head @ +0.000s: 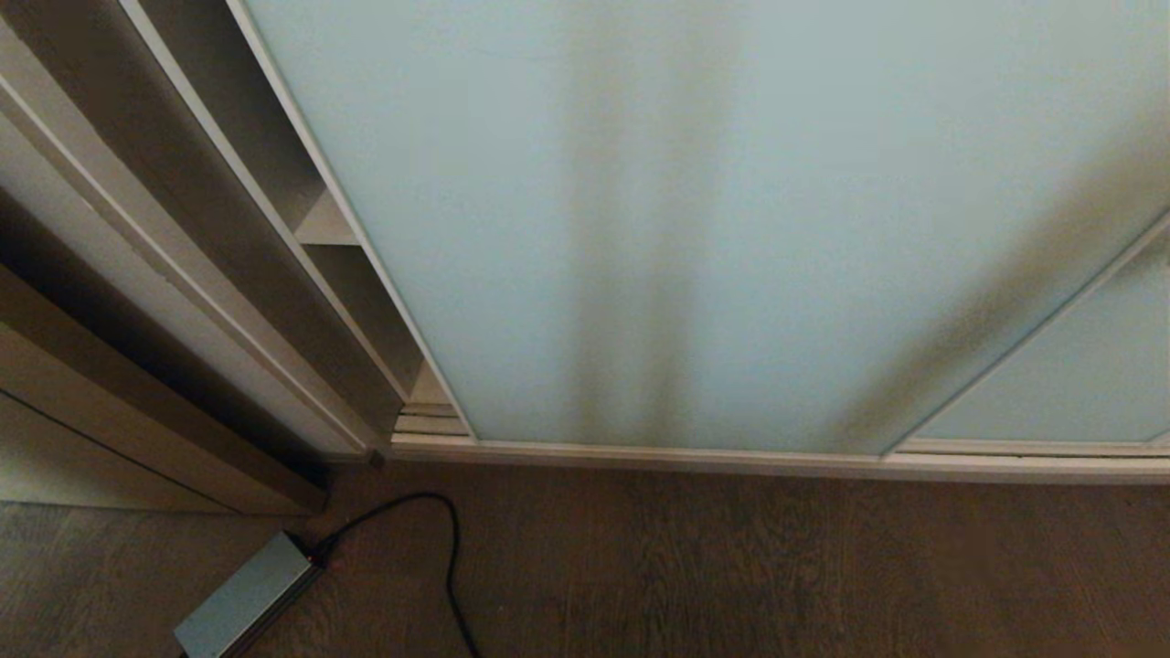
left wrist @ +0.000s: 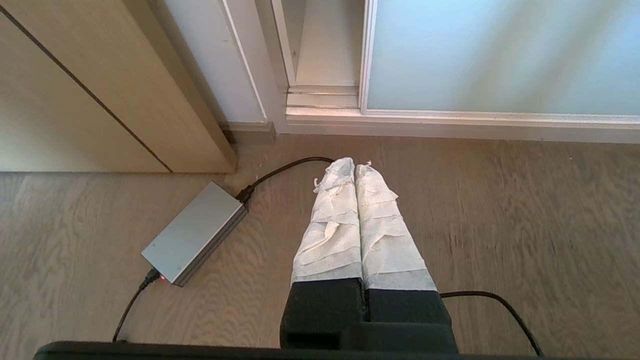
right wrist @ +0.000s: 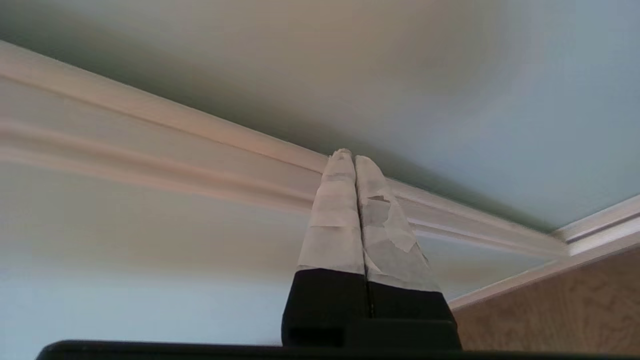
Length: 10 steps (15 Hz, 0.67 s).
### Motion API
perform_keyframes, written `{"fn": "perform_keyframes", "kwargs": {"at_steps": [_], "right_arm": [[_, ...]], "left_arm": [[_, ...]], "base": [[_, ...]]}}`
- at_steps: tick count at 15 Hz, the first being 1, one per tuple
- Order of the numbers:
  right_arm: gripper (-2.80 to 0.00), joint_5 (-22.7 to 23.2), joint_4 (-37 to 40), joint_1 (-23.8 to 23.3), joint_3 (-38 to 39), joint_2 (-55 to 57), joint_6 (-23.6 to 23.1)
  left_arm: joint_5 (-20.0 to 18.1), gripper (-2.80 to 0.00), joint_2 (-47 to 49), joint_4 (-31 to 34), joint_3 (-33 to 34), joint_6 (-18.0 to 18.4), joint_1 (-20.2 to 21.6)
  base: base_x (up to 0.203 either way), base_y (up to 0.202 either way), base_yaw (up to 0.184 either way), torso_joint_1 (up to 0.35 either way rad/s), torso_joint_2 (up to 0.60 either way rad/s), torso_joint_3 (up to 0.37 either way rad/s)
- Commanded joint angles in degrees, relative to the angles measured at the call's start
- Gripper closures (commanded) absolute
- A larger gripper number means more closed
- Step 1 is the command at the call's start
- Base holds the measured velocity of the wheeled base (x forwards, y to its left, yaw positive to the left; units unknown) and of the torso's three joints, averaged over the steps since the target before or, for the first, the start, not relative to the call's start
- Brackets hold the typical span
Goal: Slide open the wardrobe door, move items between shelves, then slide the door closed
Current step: Close the door
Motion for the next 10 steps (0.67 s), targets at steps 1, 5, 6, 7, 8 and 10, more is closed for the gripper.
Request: {"fn": "perform_keyframes", "kwargs": {"at_steps": [1, 5, 6, 7, 8, 10], "right_arm": [[0.00, 0.18, -0.30, 1.36, -0.17, 1.90, 0.36], [0.00, 0.17, -0.25, 2.42, -0.08, 2.40, 0.37], [0.00, 0.17, -0.25, 3.15, 0.21, 2.47, 0.25], [0.00, 0.01, -0.32, 3.85, 0.44, 2.49, 0.03], [0.00, -0.09, -0.34, 4.09, 0.62, 2.48, 0.02], [0.00, -0.17, -0.34, 4.10, 0.54, 2.40, 0.02]], "left_arm": [[0.00, 0.00, -0.01, -0.03, 0.00, 0.06, 0.02], [0.00, 0.00, -0.01, -0.06, 0.00, -0.03, 0.02], [0.00, 0.00, -0.01, 0.03, 0.00, -0.03, 0.02], [0.00, 0.00, -0.01, 0.02, 0.00, -0.02, 0.02], [0.00, 0.00, -0.01, -0.02, 0.00, 0.03, 0.02], [0.00, 0.00, -0.01, -0.05, 0.00, -0.01, 0.02]], "base": [[0.000, 0.000, 0.000, 0.000, 0.00, 0.000], [0.000, 0.000, 0.000, 0.000, 0.00, 0.000], [0.000, 0.000, 0.000, 0.000, 0.00, 0.000], [0.000, 0.000, 0.000, 0.000, 0.00, 0.000], [0.000, 0.000, 0.000, 0.000, 0.00, 0.000], [0.000, 0.000, 0.000, 0.000, 0.00, 0.000]]}}
